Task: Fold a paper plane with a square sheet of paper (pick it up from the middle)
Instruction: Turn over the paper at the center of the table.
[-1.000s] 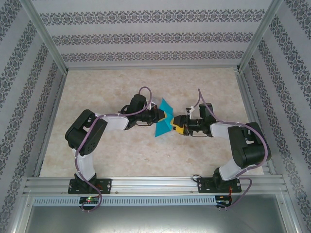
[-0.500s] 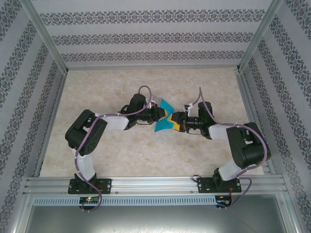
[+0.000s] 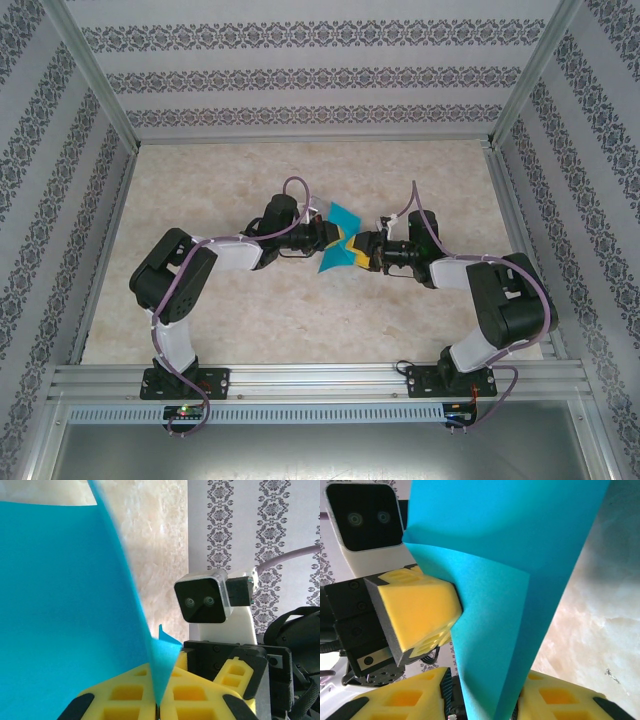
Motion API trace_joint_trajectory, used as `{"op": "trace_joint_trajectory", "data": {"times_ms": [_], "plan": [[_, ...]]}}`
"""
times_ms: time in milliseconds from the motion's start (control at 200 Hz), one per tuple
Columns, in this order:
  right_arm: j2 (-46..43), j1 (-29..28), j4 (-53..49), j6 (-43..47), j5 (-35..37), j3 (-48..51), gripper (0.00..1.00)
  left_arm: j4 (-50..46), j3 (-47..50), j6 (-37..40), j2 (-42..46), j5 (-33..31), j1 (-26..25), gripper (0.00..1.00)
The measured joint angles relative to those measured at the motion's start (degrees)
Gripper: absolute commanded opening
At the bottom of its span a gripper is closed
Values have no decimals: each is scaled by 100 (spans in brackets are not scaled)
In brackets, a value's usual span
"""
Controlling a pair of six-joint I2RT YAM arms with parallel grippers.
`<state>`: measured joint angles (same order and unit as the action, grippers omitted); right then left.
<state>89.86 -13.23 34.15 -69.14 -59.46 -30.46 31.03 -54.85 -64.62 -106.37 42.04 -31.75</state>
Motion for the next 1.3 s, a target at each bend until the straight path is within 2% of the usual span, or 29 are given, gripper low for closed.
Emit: {"op": "trace_joint_trajectory", "data": {"times_ms": [550, 764, 894, 1024, 1139, 1299], "plan": [[-131, 37, 39, -90, -20, 26, 22, 31, 74, 4, 111, 0, 0, 16], [-166, 39, -293, 133, -17, 26, 10, 24, 87, 11, 138, -2, 0, 24], [-350, 76, -1021, 568, 13, -39, 6, -133, 85, 118, 234, -4, 0, 34], [-590, 136, -2111, 1244, 136, -350, 0, -507, 85, 313, 431, -28, 0, 50], [-741, 236, -3279, 2031, 369, -796, 0, -1342, 46, 710, 815, -181, 0, 61], [-758, 302, -4996, 3128, 966, -1563, 0, -2568, -184, 1333, 1554, -577, 0, 67]]}}
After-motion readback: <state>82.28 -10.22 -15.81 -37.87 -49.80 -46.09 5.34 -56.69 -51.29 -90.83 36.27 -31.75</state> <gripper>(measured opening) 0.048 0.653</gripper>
